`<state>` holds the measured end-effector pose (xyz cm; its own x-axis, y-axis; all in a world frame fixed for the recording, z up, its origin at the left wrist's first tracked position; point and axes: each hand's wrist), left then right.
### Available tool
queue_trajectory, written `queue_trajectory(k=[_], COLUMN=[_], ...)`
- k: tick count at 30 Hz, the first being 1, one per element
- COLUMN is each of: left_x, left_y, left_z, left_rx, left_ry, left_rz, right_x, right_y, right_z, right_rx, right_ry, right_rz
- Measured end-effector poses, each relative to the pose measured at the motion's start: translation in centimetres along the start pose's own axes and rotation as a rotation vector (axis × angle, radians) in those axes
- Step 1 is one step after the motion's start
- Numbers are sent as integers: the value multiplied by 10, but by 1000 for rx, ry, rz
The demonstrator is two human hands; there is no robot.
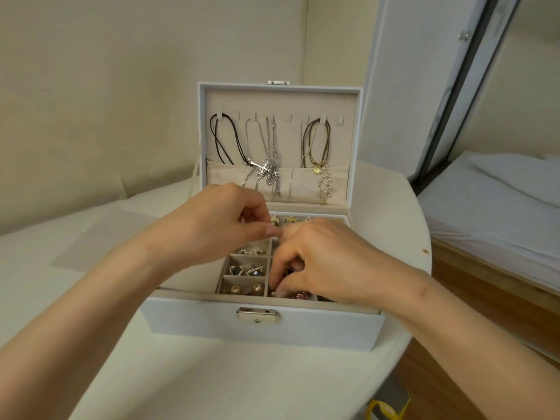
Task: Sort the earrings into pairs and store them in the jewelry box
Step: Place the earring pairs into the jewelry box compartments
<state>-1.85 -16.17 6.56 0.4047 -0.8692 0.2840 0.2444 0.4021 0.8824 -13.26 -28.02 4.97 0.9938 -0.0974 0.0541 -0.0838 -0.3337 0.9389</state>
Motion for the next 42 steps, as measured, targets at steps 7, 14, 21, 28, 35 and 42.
queue_trajectory(k=[7,14,21,28,35,42], left_x=[-1,-2,-2,-3,-2,-6], left_y=[1,7,8,10,13,12], left_z=[0,1,-3,-4,-7,6], left_rx=[-13,-25,-30,-38,-36,-457], left_ry=[15,52,70,66,62,-11], left_rz=[7,27,25,35,-6,-230], right_x=[-2,-1,1,2,1,-6], right_y=[-1,1,3,2,2,15], right_z=[3,6,8,12,17,23], right_rx=[-2,-97,-97,-126,37,732], right_ry=[98,120,154,169,171,-132], right_rz=[15,-13,-10,-31,21,72])
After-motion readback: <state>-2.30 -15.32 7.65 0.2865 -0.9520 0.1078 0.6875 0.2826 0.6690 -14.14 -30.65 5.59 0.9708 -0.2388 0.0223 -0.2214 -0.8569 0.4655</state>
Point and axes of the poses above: each hand's wrist, its own x-axis towards the middle knuckle, its own y-axis out of the back of the hand, z = x × y, and after that the axes turned 7 degrees about -y, right-handed
